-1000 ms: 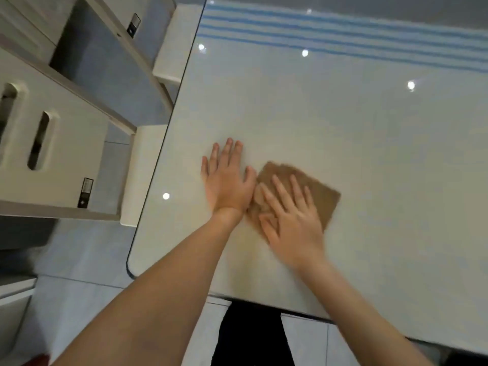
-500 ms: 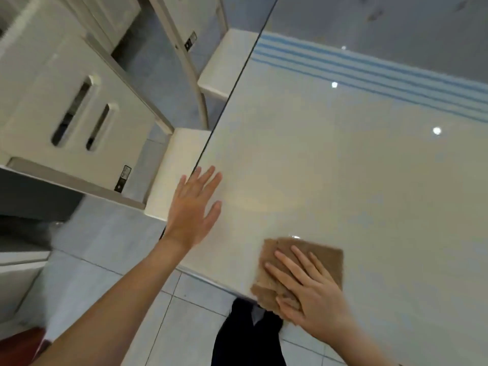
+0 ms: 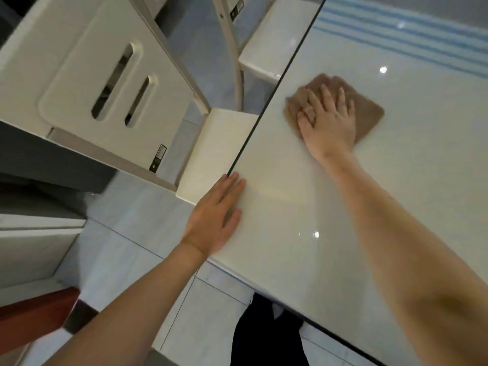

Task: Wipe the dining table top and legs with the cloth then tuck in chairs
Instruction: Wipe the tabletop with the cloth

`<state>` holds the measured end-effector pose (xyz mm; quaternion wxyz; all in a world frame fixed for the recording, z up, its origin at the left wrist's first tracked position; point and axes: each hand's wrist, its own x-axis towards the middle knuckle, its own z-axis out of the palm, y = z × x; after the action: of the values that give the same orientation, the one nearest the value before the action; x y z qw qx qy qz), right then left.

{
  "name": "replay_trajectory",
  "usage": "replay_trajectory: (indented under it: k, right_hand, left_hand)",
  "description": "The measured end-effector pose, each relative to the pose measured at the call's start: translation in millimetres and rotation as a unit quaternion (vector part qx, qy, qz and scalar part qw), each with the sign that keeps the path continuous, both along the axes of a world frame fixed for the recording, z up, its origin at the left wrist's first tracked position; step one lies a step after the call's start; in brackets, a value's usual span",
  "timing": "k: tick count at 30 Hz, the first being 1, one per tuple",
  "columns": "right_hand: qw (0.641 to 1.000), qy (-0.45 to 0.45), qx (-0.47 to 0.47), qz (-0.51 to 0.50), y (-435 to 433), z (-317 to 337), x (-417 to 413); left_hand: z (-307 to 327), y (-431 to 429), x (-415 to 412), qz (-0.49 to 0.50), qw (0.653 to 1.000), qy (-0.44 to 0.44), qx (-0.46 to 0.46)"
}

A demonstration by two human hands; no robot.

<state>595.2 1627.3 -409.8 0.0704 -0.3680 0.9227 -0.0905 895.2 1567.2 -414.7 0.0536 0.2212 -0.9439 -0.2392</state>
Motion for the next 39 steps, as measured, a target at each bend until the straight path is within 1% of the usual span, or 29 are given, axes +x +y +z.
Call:
replay_trajectory:
  k: [2,6,9,11,12,14,15,17,18,20,25,31,32,33,34,35,37,39]
  right_hand:
    - [0.997,0.012,-0.018,0.072,21.2,2.2,61.1]
    - [0.987,0.001,-0.017,0.162,105.2,6.5,159.0]
    - [0.971,0.012,0.003,0.237,166.5,7.8,186.1]
    - [0.961,0.013,0.006,0.275,199.9,9.3,182.9]
    - [0.96,0.01,0.004,0.278,213.1,10.5,178.3]
    - [0.973,0.006,0.0,0.232,231.8,11.3,168.9]
    - [0.984,0.004,-0.002,0.178,237.0,11.9,167.3]
    - [0.999,0.002,-0.019,0.029,239.1,11.4,171.3]
    - [0.998,0.005,-0.035,-0.042,236.5,10.8,176.6]
    - [0.988,0.016,-0.066,-0.135,229.0,8.4,190.3]
    - [0.96,0.008,-0.122,-0.253,206.4,5.3,227.2]
    - [0.931,-0.009,-0.166,-0.326,176.8,5.5,267.1]
    - [0.923,-0.027,-0.185,-0.336,170.2,7.3,275.0]
    - [0.909,-0.058,-0.218,-0.35,162.7,10.5,284.3]
    - [0.883,-0.093,-0.263,-0.377,154.1,19.5,295.0]
    - [0.845,-0.126,-0.317,-0.412,147.0,27.3,304.9]
    - [0.757,-0.178,-0.404,-0.482,135.6,54.3,320.1]
    - [0.685,-0.199,-0.45,-0.538,132.3,84.3,330.4]
  left_hand:
    - [1.8,1.2,-1.1,0.005,1.0,0.007,0.007]
    - [2.8,3.3,-2.5,0.012,1.0,0.013,0.014]
    - [3.4,2.2,-2.8,0.005,1.0,-0.005,0.011]
    - [4.2,1.5,-3.0,0.005,1.0,-0.015,0.015]
    - [4.6,2.1,-3.4,0.007,1.0,-0.019,0.016]
    - [6.5,2.9,-4.6,0.013,1.0,-0.024,0.012]
    - [7.1,3.2,-4.9,0.015,1.0,-0.023,0.011]
    - [7.7,3.1,-4.6,0.011,1.0,-0.019,0.011]
    - [7.2,2.4,-4.1,0.007,1.0,-0.019,0.011]
    - [6.0,0.5,-3.6,0.004,1.0,-0.022,0.013]
    - [8.3,1.1,-3.7,0.0,0.999,-0.017,0.042]
    - [11.5,3.5,-0.3,-0.009,0.999,-0.026,0.042]
    - [12.3,4.2,-0.5,-0.011,0.999,-0.029,0.045]
    - [14.0,4.4,0.0,-0.015,0.998,-0.032,0.053]
    - [15.9,3.1,1.5,-0.022,0.997,-0.037,0.06]
    - [17.9,1.0,2.6,-0.032,0.996,-0.046,0.063]
    - [26.2,-6.1,5.9,-0.067,0.994,-0.067,0.058]
    - [42.3,-13.6,13.9,-0.099,0.989,-0.083,0.072]
